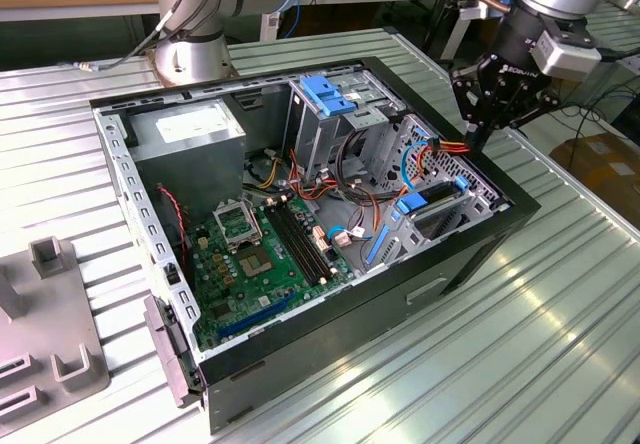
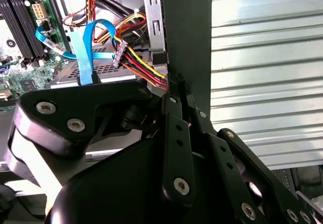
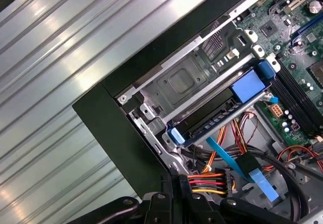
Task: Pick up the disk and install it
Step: 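Insert the first disk wire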
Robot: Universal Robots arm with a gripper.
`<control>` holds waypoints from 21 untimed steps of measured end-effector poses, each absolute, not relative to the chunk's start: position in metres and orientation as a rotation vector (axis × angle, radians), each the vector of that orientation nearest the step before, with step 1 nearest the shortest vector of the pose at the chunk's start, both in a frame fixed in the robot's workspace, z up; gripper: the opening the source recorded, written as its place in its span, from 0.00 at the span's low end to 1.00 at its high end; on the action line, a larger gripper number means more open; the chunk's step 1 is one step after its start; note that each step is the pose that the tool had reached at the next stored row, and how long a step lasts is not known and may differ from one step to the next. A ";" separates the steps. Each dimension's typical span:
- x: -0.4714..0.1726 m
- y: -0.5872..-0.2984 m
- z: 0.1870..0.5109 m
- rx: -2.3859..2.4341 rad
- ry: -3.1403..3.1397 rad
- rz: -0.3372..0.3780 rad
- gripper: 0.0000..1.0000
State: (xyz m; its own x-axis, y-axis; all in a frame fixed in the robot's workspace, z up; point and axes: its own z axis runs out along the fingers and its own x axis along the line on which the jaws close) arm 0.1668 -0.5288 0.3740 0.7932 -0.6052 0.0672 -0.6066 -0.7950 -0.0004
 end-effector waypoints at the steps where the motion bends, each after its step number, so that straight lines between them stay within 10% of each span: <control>1: 0.166 -0.529 0.374 2.952 -1.006 0.099 0.17; 21: 0.153 -0.529 0.374 2.857 -1.237 0.097 0.17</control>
